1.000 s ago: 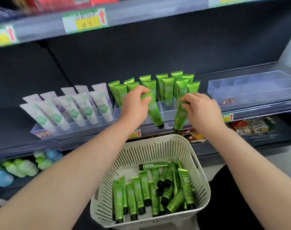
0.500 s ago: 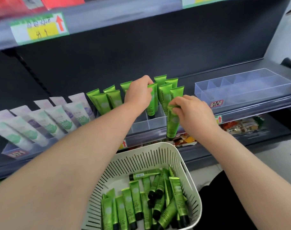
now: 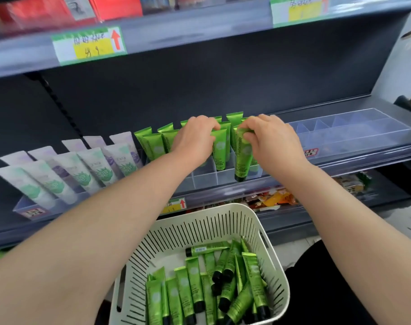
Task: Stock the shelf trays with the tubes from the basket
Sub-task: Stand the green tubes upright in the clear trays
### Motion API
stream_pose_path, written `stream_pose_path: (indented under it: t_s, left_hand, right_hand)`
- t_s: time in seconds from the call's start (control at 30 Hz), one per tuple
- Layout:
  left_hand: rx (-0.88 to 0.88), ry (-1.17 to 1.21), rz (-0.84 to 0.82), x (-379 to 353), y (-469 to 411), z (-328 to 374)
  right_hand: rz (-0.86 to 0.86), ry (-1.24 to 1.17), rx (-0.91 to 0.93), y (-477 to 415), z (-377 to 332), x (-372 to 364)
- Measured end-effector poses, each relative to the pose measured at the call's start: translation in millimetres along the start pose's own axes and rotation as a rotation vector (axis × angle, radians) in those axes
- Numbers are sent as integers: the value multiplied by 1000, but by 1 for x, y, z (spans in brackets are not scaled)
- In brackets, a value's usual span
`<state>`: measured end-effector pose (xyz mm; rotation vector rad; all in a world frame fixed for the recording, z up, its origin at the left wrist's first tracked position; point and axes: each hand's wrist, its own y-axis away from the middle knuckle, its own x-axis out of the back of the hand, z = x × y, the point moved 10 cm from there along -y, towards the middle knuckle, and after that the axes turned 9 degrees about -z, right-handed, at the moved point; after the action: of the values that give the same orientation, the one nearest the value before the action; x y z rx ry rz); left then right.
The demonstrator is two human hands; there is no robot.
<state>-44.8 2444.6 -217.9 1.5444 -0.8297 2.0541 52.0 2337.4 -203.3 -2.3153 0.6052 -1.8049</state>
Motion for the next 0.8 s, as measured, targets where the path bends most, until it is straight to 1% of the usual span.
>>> stream_pose_path:
  t_s: [0.1, 0.17, 0.3, 0.53, 0.67, 0.8]
  left_hand:
    - [-29, -62, -8, 2, 15, -5]
    - [-34, -64, 8, 4, 24, -8]
    - [-56, -31, 8, -2, 37, -14]
    - [-42, 22, -38, -19, 43, -27]
    - [-43, 16, -48, -25, 46, -28]
    - [-45, 17, -49, -28, 49, -29]
  right_hand:
    - [43, 9, 13, -13, -11, 9]
    - [38, 15, 14, -23, -14, 6]
    - [-39, 46, 19, -41, -13, -19]
    - [-158, 182, 53, -50, -13, -61]
    - [-127, 182, 49, -51, -11, -60]
    - [-48, 200, 63, -45, -18, -49]
